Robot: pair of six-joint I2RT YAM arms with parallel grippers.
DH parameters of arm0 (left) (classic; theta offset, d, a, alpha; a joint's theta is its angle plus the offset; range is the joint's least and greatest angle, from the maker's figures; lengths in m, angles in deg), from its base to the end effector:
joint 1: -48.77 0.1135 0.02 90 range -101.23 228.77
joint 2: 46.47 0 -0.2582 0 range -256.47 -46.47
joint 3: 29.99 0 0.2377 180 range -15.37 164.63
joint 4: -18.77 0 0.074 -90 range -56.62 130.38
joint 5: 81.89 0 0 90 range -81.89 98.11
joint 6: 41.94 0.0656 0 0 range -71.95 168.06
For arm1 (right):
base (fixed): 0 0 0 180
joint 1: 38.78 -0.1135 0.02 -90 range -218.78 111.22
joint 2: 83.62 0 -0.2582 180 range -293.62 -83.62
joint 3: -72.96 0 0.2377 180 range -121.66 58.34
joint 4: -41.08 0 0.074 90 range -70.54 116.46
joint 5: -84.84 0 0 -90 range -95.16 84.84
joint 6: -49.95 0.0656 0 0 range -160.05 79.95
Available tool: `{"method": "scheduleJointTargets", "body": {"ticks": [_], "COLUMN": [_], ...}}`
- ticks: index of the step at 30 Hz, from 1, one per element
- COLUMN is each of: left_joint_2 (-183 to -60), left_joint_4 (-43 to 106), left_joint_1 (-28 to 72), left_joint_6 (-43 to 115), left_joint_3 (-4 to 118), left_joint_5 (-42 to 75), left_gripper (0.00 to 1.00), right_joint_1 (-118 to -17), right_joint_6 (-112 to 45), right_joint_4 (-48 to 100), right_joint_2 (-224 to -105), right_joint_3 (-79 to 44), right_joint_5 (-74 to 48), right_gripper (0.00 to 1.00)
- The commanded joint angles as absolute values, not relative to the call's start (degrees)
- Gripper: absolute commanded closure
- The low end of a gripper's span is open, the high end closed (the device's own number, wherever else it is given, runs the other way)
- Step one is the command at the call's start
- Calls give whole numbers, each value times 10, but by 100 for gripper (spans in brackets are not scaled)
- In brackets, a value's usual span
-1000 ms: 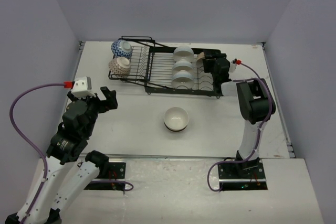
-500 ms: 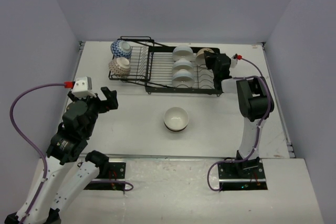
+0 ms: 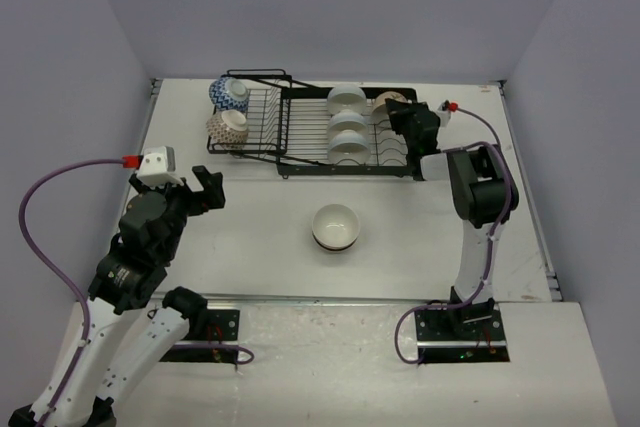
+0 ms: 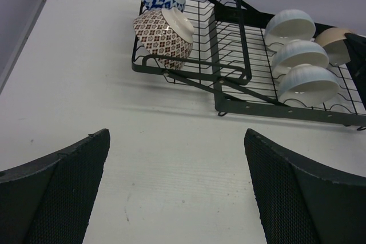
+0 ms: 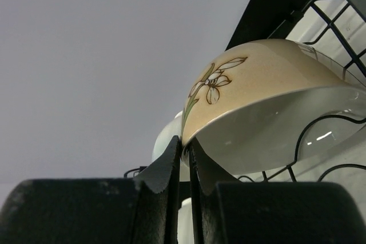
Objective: Unload the bowls from the dish rack
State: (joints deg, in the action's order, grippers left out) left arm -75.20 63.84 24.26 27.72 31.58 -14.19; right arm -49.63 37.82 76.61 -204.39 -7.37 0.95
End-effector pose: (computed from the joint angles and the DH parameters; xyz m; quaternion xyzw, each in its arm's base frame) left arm 0.1240 -0.0292 0.3380 -0.0935 0.7676 -0.0958 0.6268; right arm 0.4646 0.0819 0.1693 0.4362 0.5935 0.4440 0.5102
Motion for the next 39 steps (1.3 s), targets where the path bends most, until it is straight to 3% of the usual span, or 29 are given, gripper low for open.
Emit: {"method": "scheduleJointTargets", "body": {"ticks": [1, 9, 39], "left_joint_2": [-749, -754, -760], "left_joint_4": [613, 613, 612], "left_joint_1": [239, 239, 240], "left_joint_6": [290, 290, 292], "left_joint_3": [310, 310, 309], "left_joint_5": [-137, -139, -135], "left_gripper": [0, 0, 0], "right_joint_1": [-496, -496, -473], "right_joint_6": [350, 308, 276], "right_joint_4": [934, 1075, 1143], "right_joint_2": [-2046, -2084, -2027], "right_joint_3": [-51, -49, -41], "right_joint_5": [-5, -47, -99], "right_gripper": [100, 100, 100]}}
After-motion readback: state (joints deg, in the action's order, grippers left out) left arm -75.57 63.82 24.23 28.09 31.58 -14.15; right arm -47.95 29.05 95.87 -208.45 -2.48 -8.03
